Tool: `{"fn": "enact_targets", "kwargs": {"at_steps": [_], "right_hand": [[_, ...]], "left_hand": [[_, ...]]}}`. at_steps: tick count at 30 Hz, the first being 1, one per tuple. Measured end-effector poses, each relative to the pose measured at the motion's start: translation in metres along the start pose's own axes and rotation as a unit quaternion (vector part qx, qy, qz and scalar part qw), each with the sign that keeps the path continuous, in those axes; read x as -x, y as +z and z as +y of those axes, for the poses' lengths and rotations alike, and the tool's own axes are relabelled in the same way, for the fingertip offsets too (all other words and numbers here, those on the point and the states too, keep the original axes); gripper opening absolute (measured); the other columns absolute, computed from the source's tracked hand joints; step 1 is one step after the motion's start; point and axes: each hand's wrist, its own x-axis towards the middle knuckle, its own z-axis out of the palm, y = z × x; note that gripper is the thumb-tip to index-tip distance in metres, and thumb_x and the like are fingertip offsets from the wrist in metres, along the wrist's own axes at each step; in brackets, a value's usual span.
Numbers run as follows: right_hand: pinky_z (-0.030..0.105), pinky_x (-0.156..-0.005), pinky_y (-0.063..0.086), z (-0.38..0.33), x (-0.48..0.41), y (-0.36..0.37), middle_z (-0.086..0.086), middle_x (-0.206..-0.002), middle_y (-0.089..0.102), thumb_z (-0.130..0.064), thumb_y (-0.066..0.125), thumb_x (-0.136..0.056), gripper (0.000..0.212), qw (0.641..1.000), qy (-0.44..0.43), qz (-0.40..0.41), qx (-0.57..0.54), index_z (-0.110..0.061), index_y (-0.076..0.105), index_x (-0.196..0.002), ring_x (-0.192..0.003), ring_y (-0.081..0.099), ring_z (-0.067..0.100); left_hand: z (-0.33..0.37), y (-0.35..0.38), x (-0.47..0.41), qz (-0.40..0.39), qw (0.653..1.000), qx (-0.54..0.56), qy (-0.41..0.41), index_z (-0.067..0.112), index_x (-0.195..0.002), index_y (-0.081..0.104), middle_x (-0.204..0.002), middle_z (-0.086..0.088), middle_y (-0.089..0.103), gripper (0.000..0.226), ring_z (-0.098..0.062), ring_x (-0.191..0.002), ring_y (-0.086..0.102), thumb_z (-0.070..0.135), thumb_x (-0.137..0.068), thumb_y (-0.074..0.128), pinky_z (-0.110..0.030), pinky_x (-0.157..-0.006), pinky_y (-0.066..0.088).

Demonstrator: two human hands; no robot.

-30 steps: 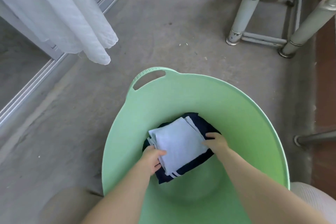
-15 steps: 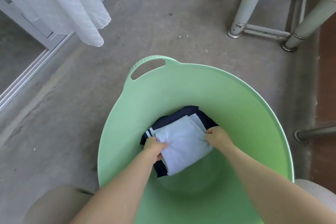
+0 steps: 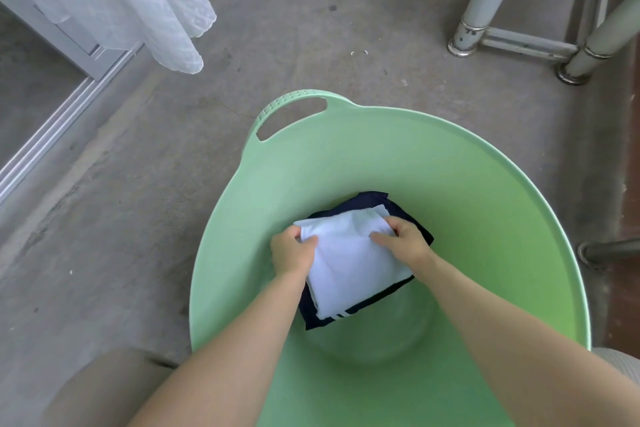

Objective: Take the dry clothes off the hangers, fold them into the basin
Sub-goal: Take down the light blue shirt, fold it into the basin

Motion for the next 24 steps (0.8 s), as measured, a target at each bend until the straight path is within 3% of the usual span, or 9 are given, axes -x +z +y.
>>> {"fn": "enact_targets", "kwargs": {"at_steps": [2, 5, 9, 11, 14, 18, 21, 24], "right_hand": [[0.024, -0.070, 0.046, -0.008, 0.000, -0.003, -0.004, -0.083, 0.065, -0.010, 0.060, -0.089, 0.009, 0.998, -0.020, 0.032, -0.056, -0.017, 0.066, -0.089, -0.077, 0.058, 0.016], [0.020, -0.076, 0.044, -0.014, -0.006, -0.004, -0.009, -0.090, 0.067, -0.007, 0.052, -0.092, 0.022, 0.996, -0.029, 0.066, -0.059, -0.024, 0.066, -0.094, -0.085, 0.060, 0.012], [0.024, -0.094, 0.039, -0.003, -0.009, -0.002, -0.002, -0.127, 0.059, -0.011, 0.055, -0.089, 0.046, 0.991, 0.008, -0.007, 0.134, -0.021, 0.049, -0.134, -0.116, 0.054, 0.016], [0.027, -0.096, 0.040, 0.003, -0.008, -0.003, -0.003, -0.133, 0.055, -0.013, 0.057, -0.085, 0.058, 0.982, 0.028, -0.004, 0.184, -0.020, 0.042, -0.140, -0.122, 0.051, 0.019], [0.026, -0.088, 0.042, 0.009, -0.005, -0.005, -0.001, -0.130, 0.058, -0.012, 0.057, -0.084, 0.053, 0.980, 0.047, 0.017, 0.195, -0.017, 0.047, -0.136, -0.114, 0.054, 0.018], [0.023, -0.074, 0.041, 0.017, -0.004, -0.011, 0.000, -0.116, 0.062, -0.007, 0.054, -0.081, 0.049, 0.971, 0.049, 0.033, 0.230, -0.017, 0.052, -0.129, -0.092, 0.053, 0.015], [0.026, -0.067, 0.043, 0.021, -0.001, -0.014, -0.001, -0.103, 0.057, -0.003, 0.050, -0.080, 0.055, 0.965, 0.049, 0.042, 0.255, -0.018, 0.047, -0.132, -0.087, 0.055, 0.019], [0.031, -0.072, 0.046, 0.017, 0.005, -0.006, 0.007, -0.119, 0.048, -0.004, 0.049, -0.081, 0.065, 0.936, 0.005, 0.058, 0.348, -0.024, 0.034, -0.141, -0.098, 0.051, 0.027]], "left_hand": [[0.008, -0.003, -0.005, 0.040, 0.999, -0.004, 0.030, 0.012, -0.063, 0.040, -0.073, -0.007, 0.038, 0.028, -0.020, -0.056, 0.030, 0.013, -0.080, 0.063, -0.024, -0.052, 0.028], [0.014, -0.005, -0.007, 0.043, 0.999, -0.008, 0.027, 0.010, -0.077, 0.051, -0.072, -0.004, 0.047, 0.013, -0.021, -0.063, 0.040, 0.015, -0.085, 0.060, -0.027, -0.061, 0.037], [0.005, -0.008, 0.000, -0.028, 0.997, -0.012, -0.078, 0.012, -0.087, 0.052, -0.079, -0.001, 0.056, 0.008, -0.022, -0.075, 0.051, 0.015, -0.086, 0.059, -0.033, -0.071, 0.044], [0.002, -0.009, 0.006, -0.068, 0.989, 0.019, -0.133, 0.013, -0.094, 0.051, -0.086, 0.000, 0.056, 0.009, -0.023, -0.085, 0.052, 0.014, -0.088, 0.057, -0.035, -0.075, 0.045], [0.001, -0.010, 0.013, -0.104, 0.975, 0.078, -0.180, 0.014, -0.104, 0.054, -0.103, -0.003, 0.063, 0.019, -0.025, -0.096, 0.060, 0.009, -0.086, 0.058, -0.035, -0.072, 0.048], [-0.001, -0.008, 0.017, -0.163, 0.958, 0.098, -0.216, 0.014, -0.109, 0.059, -0.109, -0.007, 0.067, 0.028, -0.028, -0.097, 0.065, 0.000, -0.085, 0.061, -0.035, -0.066, 0.053], [-0.008, -0.008, 0.018, -0.174, 0.956, 0.047, -0.232, 0.009, -0.108, 0.060, -0.112, -0.011, 0.067, 0.031, -0.030, -0.098, 0.065, -0.006, -0.081, 0.063, -0.042, -0.075, 0.056], [-0.008, -0.010, 0.017, -0.143, 0.972, -0.036, -0.185, 0.010, -0.109, 0.052, -0.112, -0.008, 0.064, 0.041, -0.029, -0.096, 0.064, 0.005, -0.074, 0.072, -0.040, -0.068, 0.056]]}}
